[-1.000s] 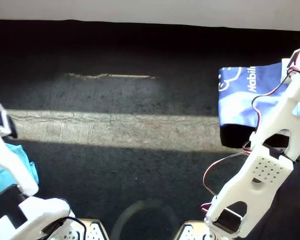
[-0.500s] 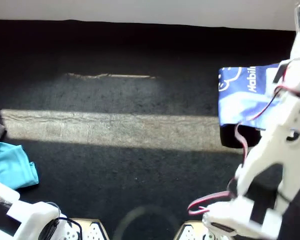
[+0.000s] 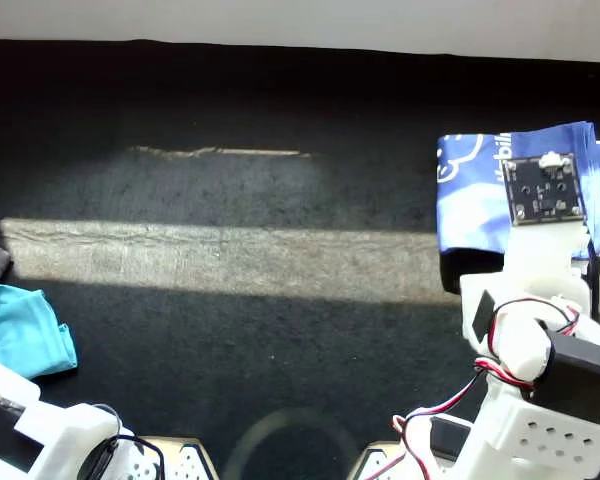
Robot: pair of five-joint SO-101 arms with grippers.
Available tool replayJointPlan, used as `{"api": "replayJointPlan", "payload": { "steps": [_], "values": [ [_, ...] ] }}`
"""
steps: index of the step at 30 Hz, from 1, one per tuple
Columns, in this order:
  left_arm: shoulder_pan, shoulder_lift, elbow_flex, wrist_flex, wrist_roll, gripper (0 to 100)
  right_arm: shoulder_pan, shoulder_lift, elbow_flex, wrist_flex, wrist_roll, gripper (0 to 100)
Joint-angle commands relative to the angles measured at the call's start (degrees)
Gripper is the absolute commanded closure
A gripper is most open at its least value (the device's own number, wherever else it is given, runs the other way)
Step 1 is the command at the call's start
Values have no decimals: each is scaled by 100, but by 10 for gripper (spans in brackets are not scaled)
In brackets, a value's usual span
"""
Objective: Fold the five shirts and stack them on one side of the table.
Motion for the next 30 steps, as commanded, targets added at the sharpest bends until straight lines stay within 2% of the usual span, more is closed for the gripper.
{"api": "replayJointPlan", "payload": {
  "steps": [1,2,6,11,15,20,25,30],
  "values": [
    [75,-365,-163,-97,88,999,-48,-136,295,48,-9,781],
    [110,-444,-180,-88,220,973,-48,-127,382,48,-9,781],
    [497,-1059,-215,360,536,991,-75,-110,760,-127,-9,781],
    [1508,-2440,-207,1890,1257,991,-66,-110,1235,-532,-9,781],
    [2844,-3793,-215,3174,1873,991,-75,-110,1411,-769,-9,781],
    [5191,-5156,-171,4352,2699,991,-84,-110,1411,-813,-26,781],
    [7371,-5859,-207,4378,3297,991,-92,-101,1420,-787,-35,781],
    [8637,-5859,-163,3719,3701,986,-92,-101,1420,-760,-35,781]
  ]
}}
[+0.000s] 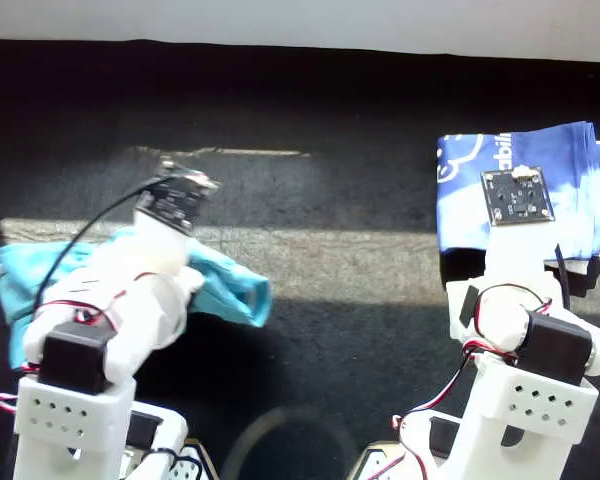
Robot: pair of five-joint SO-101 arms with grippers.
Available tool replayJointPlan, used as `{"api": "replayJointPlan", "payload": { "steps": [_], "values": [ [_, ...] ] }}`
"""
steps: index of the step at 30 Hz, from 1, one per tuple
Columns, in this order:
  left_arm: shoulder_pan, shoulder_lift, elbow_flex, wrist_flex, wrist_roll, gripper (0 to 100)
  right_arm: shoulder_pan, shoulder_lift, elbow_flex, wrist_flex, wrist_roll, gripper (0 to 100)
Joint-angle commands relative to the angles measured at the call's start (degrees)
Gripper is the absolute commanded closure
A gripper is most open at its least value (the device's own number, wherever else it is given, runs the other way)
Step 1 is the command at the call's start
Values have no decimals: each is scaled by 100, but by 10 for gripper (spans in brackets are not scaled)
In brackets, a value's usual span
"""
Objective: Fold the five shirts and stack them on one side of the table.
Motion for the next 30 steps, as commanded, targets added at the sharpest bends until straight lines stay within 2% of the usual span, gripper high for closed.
{"api": "replayJointPlan", "payload": {
  "steps": [1,6,9,13,17,20,25,30],
  "values": [
    [831,-84,-163,-633,299,971,-57,-22,-4,-13,-35,781],
    [1262,40,-163,-1433,1046,832,-57,-22,-4,-13,-35,781],
    [1270,338,-171,-1486,1495,822,-57,-22,-4,-13,-35,780],
    [998,444,-215,-1240,1486,822,-57,-22,-4,-13,-35,780],
    [-101,338,-171,-571,1354,819,-57,-13,-4,-13,-35,779],
    [-1200,312,-75,-70,642,822,-259,31,-4,-13,-35,779],
    [-3143,312,488,35,-88,820,-1464,840,-13,-66,-44,779],
    [-4251,338,1112,35,-501,819,-2976,1974,-84,-92,-457,779]
  ]
}}
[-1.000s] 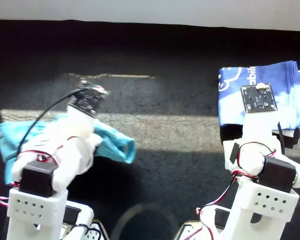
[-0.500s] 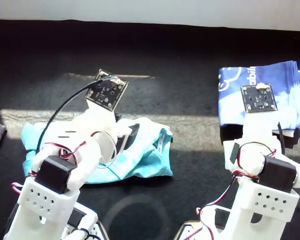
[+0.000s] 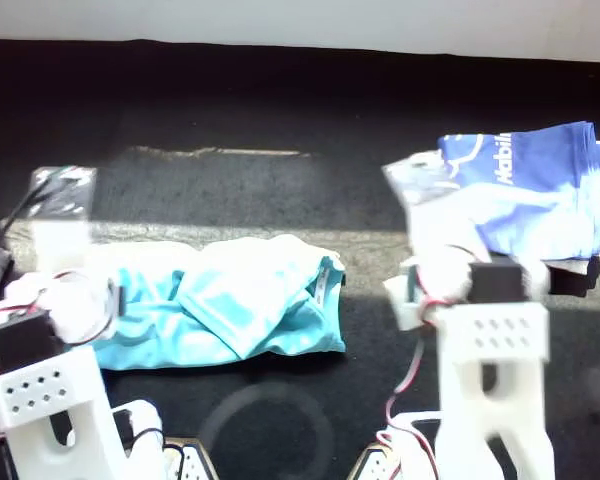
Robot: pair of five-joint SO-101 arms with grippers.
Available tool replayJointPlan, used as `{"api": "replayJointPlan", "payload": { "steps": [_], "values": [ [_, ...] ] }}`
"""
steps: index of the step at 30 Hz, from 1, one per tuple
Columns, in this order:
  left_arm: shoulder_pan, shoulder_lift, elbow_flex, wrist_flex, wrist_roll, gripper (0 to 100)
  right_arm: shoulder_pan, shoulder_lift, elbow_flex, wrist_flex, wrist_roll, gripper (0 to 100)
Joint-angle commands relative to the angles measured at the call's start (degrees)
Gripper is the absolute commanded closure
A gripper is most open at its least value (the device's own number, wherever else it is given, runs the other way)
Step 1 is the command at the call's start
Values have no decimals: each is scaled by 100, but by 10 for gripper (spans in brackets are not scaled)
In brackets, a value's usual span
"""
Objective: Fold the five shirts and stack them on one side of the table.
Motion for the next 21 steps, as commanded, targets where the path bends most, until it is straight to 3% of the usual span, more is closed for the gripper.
{"api": "replayJointPlan", "payload": {
  "steps": [1,9,13,21],
  "values": [
    [-743,-40,295,35,-176,819,-1218,664,-84,-171,-237,779],
    [-1947,-40,716,35,-615,819,-3538,1596,-75,-1279,-1134,779],
    [-2457,-40,708,35,-870,819,-4057,2044,-75,-1385,-1099,779],
    [-2712,-40,716,35,-941,819,-4945,2853,-84,-2009,-756,779]
  ]
}}
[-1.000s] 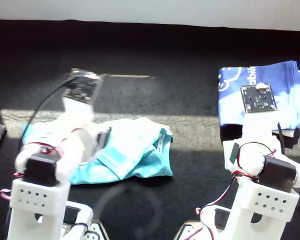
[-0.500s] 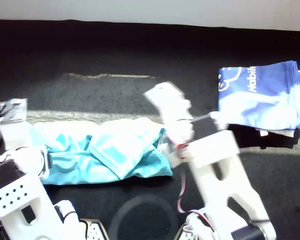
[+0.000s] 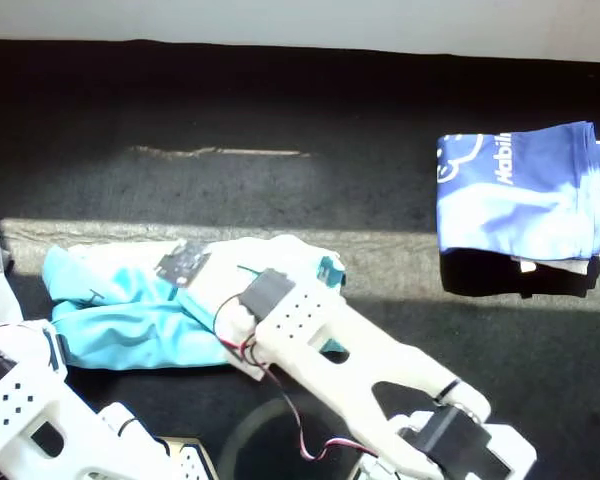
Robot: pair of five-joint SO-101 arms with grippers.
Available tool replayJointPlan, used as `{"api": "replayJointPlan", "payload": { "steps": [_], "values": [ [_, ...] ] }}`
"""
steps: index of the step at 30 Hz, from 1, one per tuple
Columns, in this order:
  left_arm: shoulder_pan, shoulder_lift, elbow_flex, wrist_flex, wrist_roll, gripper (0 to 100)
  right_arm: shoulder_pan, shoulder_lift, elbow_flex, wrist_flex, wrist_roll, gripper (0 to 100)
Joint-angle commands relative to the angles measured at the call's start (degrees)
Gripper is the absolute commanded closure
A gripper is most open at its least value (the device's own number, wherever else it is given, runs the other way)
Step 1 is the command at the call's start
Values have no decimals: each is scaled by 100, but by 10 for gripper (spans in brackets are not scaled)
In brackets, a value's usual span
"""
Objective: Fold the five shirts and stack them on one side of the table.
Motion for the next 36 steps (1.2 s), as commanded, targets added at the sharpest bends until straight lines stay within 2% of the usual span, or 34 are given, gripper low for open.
{"api": "replayJointPlan", "payload": {
  "steps": [1,6,12,14,17,20,27,33,36],
  "values": [
    [-40,-40,-31,18,-44,819,-330,215,-84,-215,53,779],
    [-40,-40,-40,18,-44,819,-338,629,-84,-629,44,779],
    [-40,-57,-40,18,-44,819,251,1007,-84,-1200,53,784],
    [-40,-66,-40,18,-53,819,453,1007,-84,-1218,79,830],
    [-40,-66,-40,18,-53,819,813,1007,-84,-1226,79,993],
    [-13,-40,-40,18,-53,819,1218,936,-110,-1191,79,991],
    [13,-31,-57,9,-53,819,2053,-84,-892,-330,97,991],
    [558,-22,-136,-53,0,819,3046,-1007,-1604,813,1204,992],
    [910,-13,-418,-62,352,819,3574,-1314,-1727,1314,1582,992]
  ]
}}
